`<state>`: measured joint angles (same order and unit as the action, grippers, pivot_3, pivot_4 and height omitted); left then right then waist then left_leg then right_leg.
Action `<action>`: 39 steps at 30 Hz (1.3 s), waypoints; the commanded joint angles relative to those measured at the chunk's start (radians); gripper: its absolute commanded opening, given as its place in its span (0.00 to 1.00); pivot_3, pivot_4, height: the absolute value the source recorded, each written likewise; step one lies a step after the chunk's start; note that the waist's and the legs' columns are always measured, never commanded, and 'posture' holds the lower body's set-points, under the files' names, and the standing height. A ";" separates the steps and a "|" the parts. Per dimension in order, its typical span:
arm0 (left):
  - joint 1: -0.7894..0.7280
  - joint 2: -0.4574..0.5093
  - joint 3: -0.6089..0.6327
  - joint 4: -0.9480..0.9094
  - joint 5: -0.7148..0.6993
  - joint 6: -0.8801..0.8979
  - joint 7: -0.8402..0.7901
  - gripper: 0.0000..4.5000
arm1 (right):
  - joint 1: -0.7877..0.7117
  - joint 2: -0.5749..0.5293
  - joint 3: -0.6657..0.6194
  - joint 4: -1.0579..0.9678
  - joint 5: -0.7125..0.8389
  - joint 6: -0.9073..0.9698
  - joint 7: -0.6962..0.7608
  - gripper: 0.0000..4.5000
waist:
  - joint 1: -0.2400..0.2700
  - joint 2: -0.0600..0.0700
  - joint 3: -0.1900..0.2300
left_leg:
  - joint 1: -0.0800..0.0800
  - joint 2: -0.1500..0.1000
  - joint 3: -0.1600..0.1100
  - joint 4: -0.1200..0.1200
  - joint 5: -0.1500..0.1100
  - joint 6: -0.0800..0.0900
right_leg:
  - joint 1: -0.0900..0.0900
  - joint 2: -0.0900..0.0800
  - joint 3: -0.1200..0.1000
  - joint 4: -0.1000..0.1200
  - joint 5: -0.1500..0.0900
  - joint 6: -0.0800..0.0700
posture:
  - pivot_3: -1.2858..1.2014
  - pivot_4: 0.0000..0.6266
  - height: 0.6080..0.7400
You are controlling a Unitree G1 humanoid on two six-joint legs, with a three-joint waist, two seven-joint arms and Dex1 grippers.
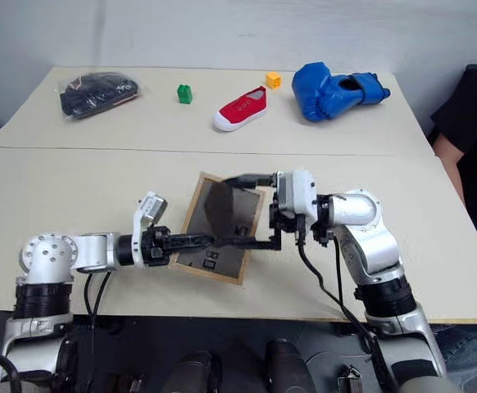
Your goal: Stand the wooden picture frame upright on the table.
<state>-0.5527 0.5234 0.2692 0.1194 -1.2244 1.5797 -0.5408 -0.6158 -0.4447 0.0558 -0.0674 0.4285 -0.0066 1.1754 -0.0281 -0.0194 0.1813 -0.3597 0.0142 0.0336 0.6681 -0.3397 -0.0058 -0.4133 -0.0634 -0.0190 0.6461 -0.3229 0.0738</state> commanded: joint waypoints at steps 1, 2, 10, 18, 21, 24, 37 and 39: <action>-0.034 0.103 -0.038 0.099 -0.212 0.035 0.024 0.27 | 0.011 -0.093 -0.108 0.059 -0.024 -0.093 0.005 0.99 | 0.000 0.000 0.000 | 0.000 0.000 0.000 0.000 0.000 0.000 | 0.000 0.000 0.000 0.000 0.000 0.000 | 0.52 0.24 1.00; -0.046 0.130 -0.060 0.142 -0.274 0.035 0.043 0.27 | 0.033 -0.123 -0.116 0.081 -0.044 -0.143 0.028 0.99 | 0.001 0.000 0.000 | 0.000 0.000 0.000 -0.001 0.000 0.000 | 0.000 0.000 0.000 0.001 0.000 0.000 | 0.52 0.24 1.00; -0.145 0.247 -0.288 0.374 -0.703 0.035 0.234 0.27 | 0.039 -0.117 -0.060 0.240 -0.403 -0.768 -0.110 0.99 | -0.008 0.000 0.001 | 0.001 0.000 0.000 0.000 0.000 0.000 | 0.001 0.000 0.001 -0.001 0.000 0.000 | 0.52 0.24 1.00; -0.179 0.225 -0.406 0.392 -0.748 0.035 0.219 0.27 | -0.018 -0.026 -0.003 0.354 -0.705 -1.046 -0.420 0.99 | -0.008 0.000 0.001 | 0.002 0.000 0.002 0.000 0.001 -0.002 | 0.000 0.001 0.002 0.006 0.000 0.000 | 0.52 0.24 1.00; -0.201 0.215 -0.414 0.412 -0.748 0.035 0.212 0.27 | -0.024 -0.001 0.037 0.394 -0.762 -1.073 -0.492 0.91 | -0.006 0.000 0.001 | 0.002 0.000 0.002 0.001 0.001 -0.002 | 0.000 0.001 0.002 0.007 0.000 -0.001 | 0.52 0.24 1.00; -0.212 0.221 -0.427 0.409 -0.748 0.035 0.196 0.27 | -0.030 0.009 0.068 0.416 -0.807 -1.081 -0.557 0.71 | -0.006 0.000 0.001 | 0.002 0.000 0.002 0.002 0.001 -0.002 | 0.000 0.001 0.002 0.007 0.000 -0.001 | 0.52 0.24 1.00; -0.022 0.229 -0.185 0.085 -0.748 -0.179 0.414 0.43 | -0.053 -0.055 0.106 0.470 -0.851 -1.091 -0.713 0.33 | -0.010 -0.002 0.001 | 0.002 0.001 0.001 0.004 0.001 -0.002 | 0.000 0.001 0.003 0.007 0.000 -0.001 | 0.52 0.24 1.00; 0.008 0.298 -0.123 0.048 -0.748 -0.177 0.387 0.56 | -0.063 -0.066 0.106 0.470 -0.848 -1.094 -0.729 0.30 | -0.021 -0.003 0.003 | 0.002 0.002 0.001 0.005 0.001 -0.002 | -0.001 0.001 0.003 0.007 -0.001 -0.002 | 0.52 0.24 1.00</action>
<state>-0.5558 0.7645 0.0387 0.2170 -1.9596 1.4176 -0.1352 -0.6576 -0.4933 0.2009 0.4044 -0.4722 -1.1076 0.4895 -0.0493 -0.0225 0.1838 -0.3579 0.0156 0.0347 0.6725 -0.3385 -0.0086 -0.4144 -0.0620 -0.0161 0.6531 -0.3240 0.0719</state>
